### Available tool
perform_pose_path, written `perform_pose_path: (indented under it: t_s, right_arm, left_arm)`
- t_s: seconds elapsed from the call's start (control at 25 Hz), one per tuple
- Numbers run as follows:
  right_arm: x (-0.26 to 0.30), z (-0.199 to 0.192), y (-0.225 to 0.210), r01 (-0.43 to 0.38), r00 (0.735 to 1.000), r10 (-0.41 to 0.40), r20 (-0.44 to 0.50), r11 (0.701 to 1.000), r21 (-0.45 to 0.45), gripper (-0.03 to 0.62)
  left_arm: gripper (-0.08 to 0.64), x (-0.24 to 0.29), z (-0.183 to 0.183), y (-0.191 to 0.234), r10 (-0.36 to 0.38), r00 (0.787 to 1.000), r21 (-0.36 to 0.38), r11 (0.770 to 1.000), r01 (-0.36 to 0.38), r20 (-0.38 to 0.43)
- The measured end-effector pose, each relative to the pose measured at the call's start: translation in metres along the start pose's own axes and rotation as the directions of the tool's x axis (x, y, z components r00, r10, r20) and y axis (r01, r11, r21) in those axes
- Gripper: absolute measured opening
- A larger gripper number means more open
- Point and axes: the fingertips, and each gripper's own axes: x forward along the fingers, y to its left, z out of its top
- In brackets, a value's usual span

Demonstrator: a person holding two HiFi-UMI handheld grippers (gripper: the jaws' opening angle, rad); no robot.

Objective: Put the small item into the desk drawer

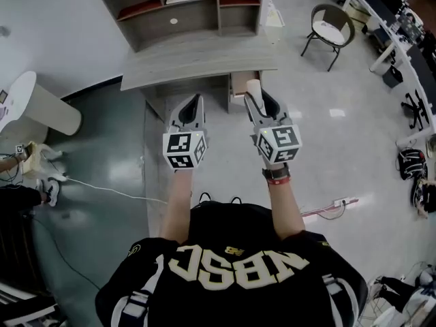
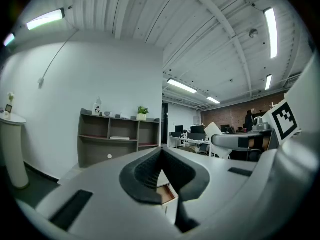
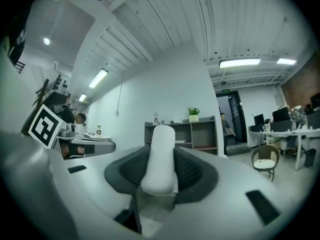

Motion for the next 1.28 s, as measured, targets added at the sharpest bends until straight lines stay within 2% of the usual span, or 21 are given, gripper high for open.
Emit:
perform_pose_path:
  t_s: [0.2, 0.4, 0.68, 0.92, 1.28]
  right_arm:
    - [-0.013, -0.006, -0.004, 0.004, 1.0, -0.004, 0.012, 0.999, 0.05, 0.153]
    - [-0.016, -0.021, -0.004, -0.011, 1.0, 0.013, -0.022, 0.997, 0.073, 0.153]
    - [-0.003, -0.03, -0.019, 0.008, 0.999, -0.005, -0.033, 0.995, 0.098, 0.153]
    - [0.038, -0.04, -0.037, 0.031, 0.998, -0.026, -0.051, 0.995, 0.096, 0.153]
    - [0.136, -0.011, -0.085, 0.085, 0.996, -0.084, -0.016, 0.993, 0.082, 0.153]
  left_arm:
    - [0.008, -0.01, -0.005, -0.018, -0.006, 1.0, 0.002, 1.0, 0.006, 0.006]
    - [0.008, -0.011, -0.017, -0.029, -0.009, 1.0, 0.001, 1.0, 0.009, -0.017]
    - [0.008, 0.012, -0.028, -0.033, -0.05, 0.998, -0.006, 0.999, 0.049, -0.029]
    - [0.008, 0.058, -0.033, -0.012, -0.085, 0.996, -0.033, 0.996, 0.084, -0.01]
    - [0.008, 0.167, -0.011, 0.034, -0.182, 0.982, -0.024, 0.983, 0.183, 0.041]
